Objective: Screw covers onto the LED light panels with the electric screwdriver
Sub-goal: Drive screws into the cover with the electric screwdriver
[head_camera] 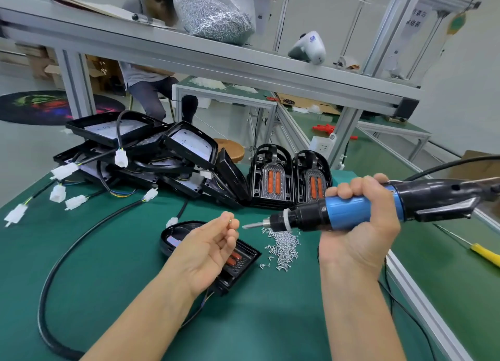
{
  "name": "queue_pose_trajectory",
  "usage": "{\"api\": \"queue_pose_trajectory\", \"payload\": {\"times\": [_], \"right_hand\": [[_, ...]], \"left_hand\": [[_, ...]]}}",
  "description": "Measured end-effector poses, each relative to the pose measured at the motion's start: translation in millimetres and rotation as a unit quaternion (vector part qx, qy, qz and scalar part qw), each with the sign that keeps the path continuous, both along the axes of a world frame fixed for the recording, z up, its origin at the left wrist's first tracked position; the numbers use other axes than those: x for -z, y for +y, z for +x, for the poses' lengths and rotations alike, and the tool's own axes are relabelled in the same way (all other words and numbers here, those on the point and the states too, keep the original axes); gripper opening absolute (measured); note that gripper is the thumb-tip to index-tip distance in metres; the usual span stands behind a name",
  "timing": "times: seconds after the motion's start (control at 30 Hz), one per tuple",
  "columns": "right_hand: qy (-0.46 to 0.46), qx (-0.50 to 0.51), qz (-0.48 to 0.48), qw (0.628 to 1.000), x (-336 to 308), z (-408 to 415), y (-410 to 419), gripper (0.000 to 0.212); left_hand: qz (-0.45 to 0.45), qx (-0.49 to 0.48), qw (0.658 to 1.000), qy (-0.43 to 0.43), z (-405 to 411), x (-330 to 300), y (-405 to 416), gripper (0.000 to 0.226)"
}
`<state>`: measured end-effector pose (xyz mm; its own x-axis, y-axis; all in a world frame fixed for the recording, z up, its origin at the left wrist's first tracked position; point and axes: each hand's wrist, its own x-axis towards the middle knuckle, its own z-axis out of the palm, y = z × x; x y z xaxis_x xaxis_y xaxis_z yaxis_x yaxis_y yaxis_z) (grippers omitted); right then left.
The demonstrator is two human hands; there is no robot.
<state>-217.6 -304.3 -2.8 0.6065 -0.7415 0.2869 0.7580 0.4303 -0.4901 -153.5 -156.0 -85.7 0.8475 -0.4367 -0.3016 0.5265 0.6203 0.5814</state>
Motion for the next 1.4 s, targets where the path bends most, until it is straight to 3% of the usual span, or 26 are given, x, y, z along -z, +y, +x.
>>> {"api": "queue_pose_trajectory", "payload": {"times": [0.27,0.6,0.67,0.73,0.83,0.93,1.0,1.03,1.1,1.23,1.4], "right_hand": [[0.003,-0.01,-0.007,1.0,1.7,10.7,15.5,0.026],[-0.003,-0.007,-0.021,1.0,1.4,13.5,10.1,0.026],[-0.004,-0.01,-0.023,1.0,4.1,15.2,7.3,0.025],[0.001,-0.006,-0.031,0.999,8.3,16.5,3.3,0.025],[0.03,0.022,-0.071,0.997,20.0,18.1,-3.8,0.025],[0.065,0.044,-0.097,0.992,34.2,21.6,-9.1,0.027],[0.081,0.048,-0.106,0.99,42.2,24.4,-12.5,0.027],[0.083,0.045,-0.112,0.989,45.7,25.7,-13.8,0.027],[0.087,0.038,-0.131,0.987,51.8,27.5,-15.4,0.028],[0.1,0.024,-0.166,0.981,59.3,32.3,-13.7,0.027],[0.117,-0.003,-0.185,0.976,64.9,39.2,-5.8,0.027]], "left_hand": [[0.027,0.017,0.999,0.006,-8.0,-3.9,-3.9,0.018],[0.021,0.05,0.998,-0.04,-1.5,-1.4,7.1,0.008],[0.048,0.055,0.995,-0.07,2.2,-2.5,10.8,0.009],[0.134,0.037,0.981,-0.133,5.7,-3.2,14.8,0.007],[0.331,-0.005,0.909,-0.254,12.7,-1.2,20.5,0.015],[0.492,0.0,0.787,-0.372,17.8,6.2,22.1,0.013],[0.548,0.005,0.718,-0.43,13.8,15.0,20.2,0.014],[0.552,0.003,0.707,-0.442,9.7,19.0,19.8,0.015],[0.538,0.001,0.717,-0.444,3.3,26.0,22.6,0.019],[0.486,0.016,0.773,-0.408,-0.8,29.4,29.7,0.022],[0.501,0.009,0.761,-0.412,0.3,24.4,21.9,0.02]]}}
